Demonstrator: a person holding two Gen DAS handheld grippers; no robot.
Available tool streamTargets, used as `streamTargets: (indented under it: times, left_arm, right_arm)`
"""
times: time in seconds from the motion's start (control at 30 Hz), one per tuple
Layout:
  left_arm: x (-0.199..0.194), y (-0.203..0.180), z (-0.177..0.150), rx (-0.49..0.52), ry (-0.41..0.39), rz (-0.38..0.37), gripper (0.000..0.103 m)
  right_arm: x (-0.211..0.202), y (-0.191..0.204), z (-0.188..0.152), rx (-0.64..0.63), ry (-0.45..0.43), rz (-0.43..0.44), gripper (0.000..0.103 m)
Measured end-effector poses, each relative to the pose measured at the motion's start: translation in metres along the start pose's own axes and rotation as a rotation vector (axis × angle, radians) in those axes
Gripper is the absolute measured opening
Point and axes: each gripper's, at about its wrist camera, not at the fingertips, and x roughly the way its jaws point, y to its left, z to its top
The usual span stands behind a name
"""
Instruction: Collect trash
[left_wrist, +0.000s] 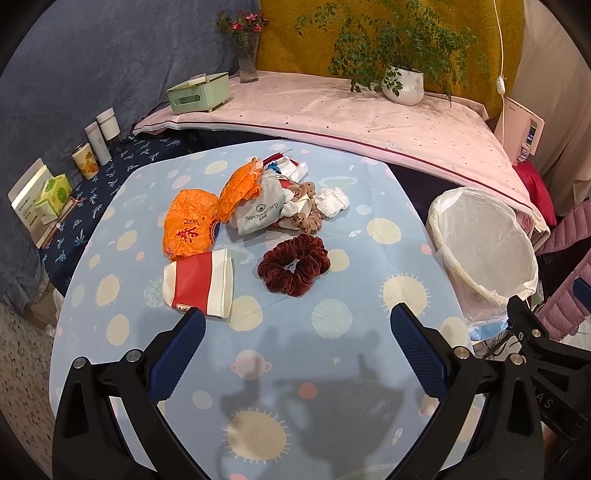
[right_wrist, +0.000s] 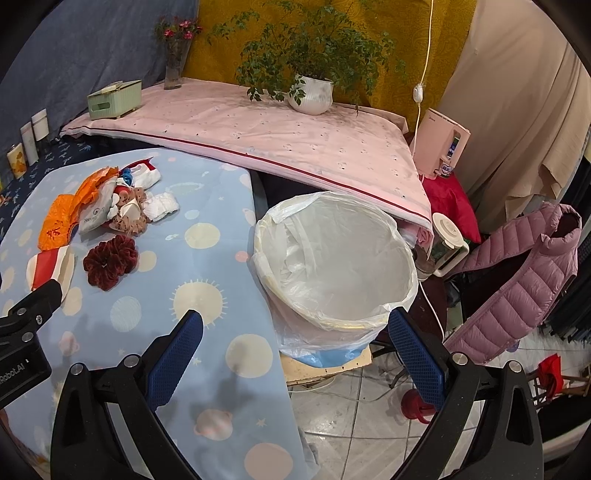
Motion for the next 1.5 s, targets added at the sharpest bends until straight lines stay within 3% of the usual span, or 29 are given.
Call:
streamTargets:
  times: [1.5]
  left_arm:
    - [-0.003,-0.004,-0.002,0.0,0.01,-0.028,0.096]
  right_arm:
    - [-0.002,-0.007,0.001,-0.004,0.0,-0.007,0.096]
